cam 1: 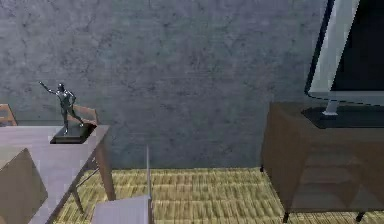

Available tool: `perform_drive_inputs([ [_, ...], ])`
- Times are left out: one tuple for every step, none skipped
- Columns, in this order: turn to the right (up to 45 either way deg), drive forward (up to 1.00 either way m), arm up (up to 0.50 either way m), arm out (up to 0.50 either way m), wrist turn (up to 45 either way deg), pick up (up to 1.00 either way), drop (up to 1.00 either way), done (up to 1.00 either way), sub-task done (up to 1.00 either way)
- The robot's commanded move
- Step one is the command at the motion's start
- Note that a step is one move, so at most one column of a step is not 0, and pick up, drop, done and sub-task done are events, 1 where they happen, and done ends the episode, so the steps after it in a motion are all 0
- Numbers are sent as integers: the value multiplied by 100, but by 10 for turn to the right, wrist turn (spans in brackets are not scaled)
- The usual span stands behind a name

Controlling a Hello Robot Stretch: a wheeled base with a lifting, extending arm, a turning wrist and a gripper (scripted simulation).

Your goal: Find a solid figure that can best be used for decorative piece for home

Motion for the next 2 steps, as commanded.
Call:
perform_drive_inputs([
  [-300, 0, 0, 0, 0, 0, 0, 0, 0],
  [0, 0, 0, 0, 0, 0, 0, 100, 0],
])
